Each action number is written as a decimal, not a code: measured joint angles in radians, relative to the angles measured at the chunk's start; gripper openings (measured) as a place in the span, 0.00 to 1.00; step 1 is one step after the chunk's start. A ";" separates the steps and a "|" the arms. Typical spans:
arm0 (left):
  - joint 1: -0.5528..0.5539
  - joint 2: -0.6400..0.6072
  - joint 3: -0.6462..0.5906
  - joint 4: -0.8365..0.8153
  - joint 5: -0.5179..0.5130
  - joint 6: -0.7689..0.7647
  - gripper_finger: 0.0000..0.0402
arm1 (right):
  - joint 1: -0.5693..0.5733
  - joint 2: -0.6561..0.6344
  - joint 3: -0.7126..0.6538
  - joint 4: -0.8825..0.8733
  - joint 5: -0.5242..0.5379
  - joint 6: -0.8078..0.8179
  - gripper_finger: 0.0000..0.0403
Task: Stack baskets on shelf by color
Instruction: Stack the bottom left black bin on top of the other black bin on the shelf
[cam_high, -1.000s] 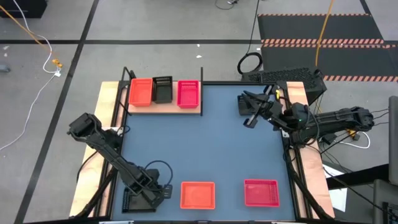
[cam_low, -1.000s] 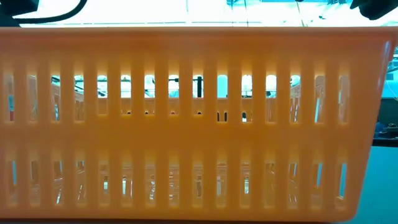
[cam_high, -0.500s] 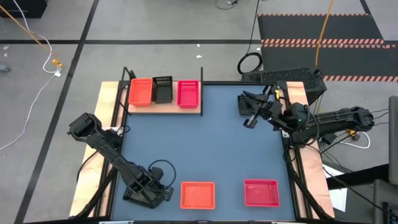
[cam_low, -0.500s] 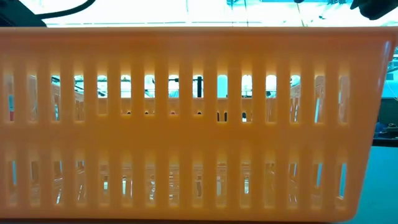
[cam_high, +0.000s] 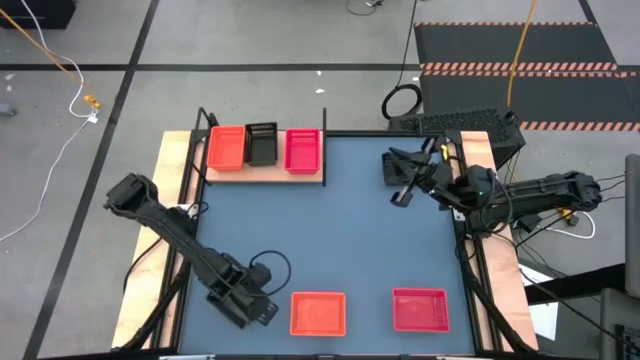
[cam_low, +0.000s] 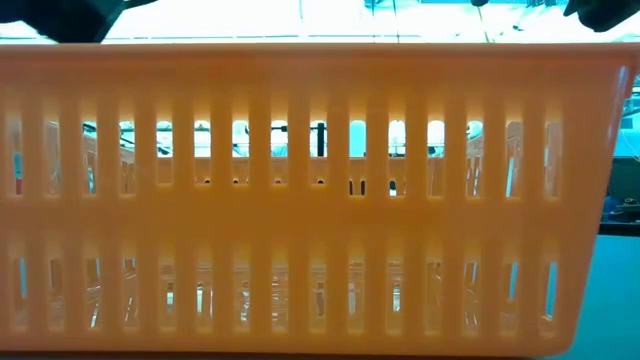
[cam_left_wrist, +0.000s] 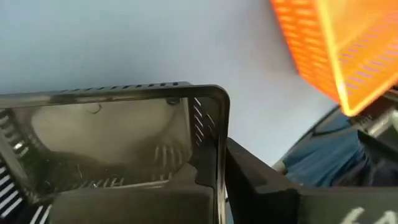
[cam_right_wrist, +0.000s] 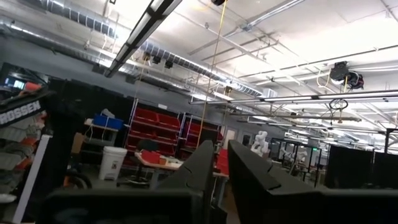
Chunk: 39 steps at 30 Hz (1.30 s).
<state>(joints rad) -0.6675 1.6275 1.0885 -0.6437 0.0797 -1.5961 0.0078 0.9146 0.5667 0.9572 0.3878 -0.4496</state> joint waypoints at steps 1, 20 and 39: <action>0.008 -0.004 0.000 0.000 0.000 0.046 0.02 | 0.000 0.000 0.000 -0.005 0.000 0.000 0.11; 0.226 -0.091 0.142 -0.418 0.160 0.789 0.02 | 0.001 -0.064 0.000 -0.249 0.000 0.176 0.11; 0.540 -0.091 0.488 -0.924 -0.471 1.529 0.02 | 0.001 -0.077 0.000 -0.387 0.000 0.281 0.11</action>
<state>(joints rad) -0.1275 1.5361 1.5764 -1.5676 -0.3915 -0.0667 0.0086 0.8379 0.5667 0.5701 0.3878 -0.1684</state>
